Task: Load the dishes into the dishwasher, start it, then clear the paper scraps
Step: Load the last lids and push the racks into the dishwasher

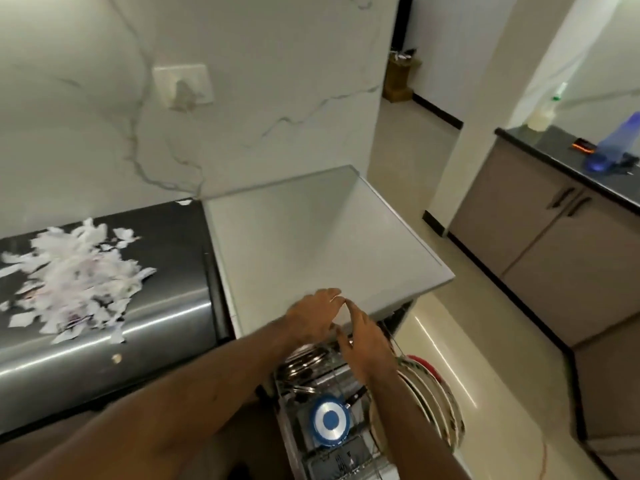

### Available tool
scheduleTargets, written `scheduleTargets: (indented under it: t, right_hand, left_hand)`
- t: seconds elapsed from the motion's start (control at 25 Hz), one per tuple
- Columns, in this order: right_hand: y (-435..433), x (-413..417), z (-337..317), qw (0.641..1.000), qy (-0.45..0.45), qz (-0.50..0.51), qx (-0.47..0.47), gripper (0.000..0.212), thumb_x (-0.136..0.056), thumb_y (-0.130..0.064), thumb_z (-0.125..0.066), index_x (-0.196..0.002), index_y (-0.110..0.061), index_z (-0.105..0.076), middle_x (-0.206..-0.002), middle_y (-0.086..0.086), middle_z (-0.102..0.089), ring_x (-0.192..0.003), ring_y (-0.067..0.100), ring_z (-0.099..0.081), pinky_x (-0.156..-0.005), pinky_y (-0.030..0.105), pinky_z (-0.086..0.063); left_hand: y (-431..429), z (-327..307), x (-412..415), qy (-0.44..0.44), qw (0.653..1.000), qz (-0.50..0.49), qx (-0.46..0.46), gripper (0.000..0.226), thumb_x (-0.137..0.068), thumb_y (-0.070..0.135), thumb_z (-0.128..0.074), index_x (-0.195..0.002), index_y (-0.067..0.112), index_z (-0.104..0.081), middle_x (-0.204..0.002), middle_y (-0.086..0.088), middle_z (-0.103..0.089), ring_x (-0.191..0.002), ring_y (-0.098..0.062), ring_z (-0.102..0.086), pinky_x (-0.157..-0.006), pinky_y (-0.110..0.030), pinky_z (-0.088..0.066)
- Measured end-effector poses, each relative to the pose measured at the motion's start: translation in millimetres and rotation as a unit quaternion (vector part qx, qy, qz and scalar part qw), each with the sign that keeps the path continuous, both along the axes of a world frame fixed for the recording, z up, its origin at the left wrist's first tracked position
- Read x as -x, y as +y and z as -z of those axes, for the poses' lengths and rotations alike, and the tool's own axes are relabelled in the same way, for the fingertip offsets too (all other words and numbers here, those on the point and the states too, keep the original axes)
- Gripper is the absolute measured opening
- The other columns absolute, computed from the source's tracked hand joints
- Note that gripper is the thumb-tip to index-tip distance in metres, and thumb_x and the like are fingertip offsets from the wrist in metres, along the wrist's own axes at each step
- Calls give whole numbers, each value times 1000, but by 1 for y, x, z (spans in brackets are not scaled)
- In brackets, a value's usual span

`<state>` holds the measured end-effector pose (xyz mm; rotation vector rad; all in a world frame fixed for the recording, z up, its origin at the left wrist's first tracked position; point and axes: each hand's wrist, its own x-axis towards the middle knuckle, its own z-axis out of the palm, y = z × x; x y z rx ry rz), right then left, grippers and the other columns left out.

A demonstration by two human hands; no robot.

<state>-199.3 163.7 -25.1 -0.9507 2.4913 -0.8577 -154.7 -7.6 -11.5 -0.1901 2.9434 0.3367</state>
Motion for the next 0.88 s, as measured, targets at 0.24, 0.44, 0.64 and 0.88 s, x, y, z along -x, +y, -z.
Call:
scheduleTargets:
  t: [0.24, 0.44, 0.64, 0.88]
  right_hand:
    - [-119, -38, -14, 979, 31, -198, -23, 67, -104, -62, -42, -162, -30, -29, -160, -4, -45, -141, 20, -47, -117, 36, -38]
    - [-230, -120, -23, 947, 8, -320, -5, 66, -102, -58, -54, -160, -36, -32, -158, -5, -49, -140, 19, -51, -115, 35, -42]
    - [-334, -226, -34, 904, 33, -426, -10, 67, -99, -57, -59, -158, -41, -32, -157, -6, -50, -141, 20, -50, -114, 41, -45]
    - [-424, -362, -32, 836, 49, -546, -30, 70, -100, -52, -60, -160, -30, -32, -159, 0, -47, -141, 20, -49, -114, 38, -44]
  left_hand:
    - [-93, -14, -113, 15, 981, -189, -29, 68, -101, 40, -62, -159, 22, -32, -168, -4, -26, -153, -28, -27, -122, -44, -32]
    - [-166, -29, -236, 31, 947, -317, -25, 68, -97, 40, -67, -155, 27, -35, -163, -4, -33, -148, -28, -36, -115, -45, -42]
    - [-228, -34, -363, 28, 898, -439, -34, 74, -94, 50, -67, -157, 31, -33, -166, -4, -28, -150, -28, -33, -118, -47, -39]
    - [-267, -35, -512, -8, 830, -556, -35, 78, -93, 52, -68, -159, 32, -31, -168, -4, -22, -153, -26, -27, -122, -46, -33]
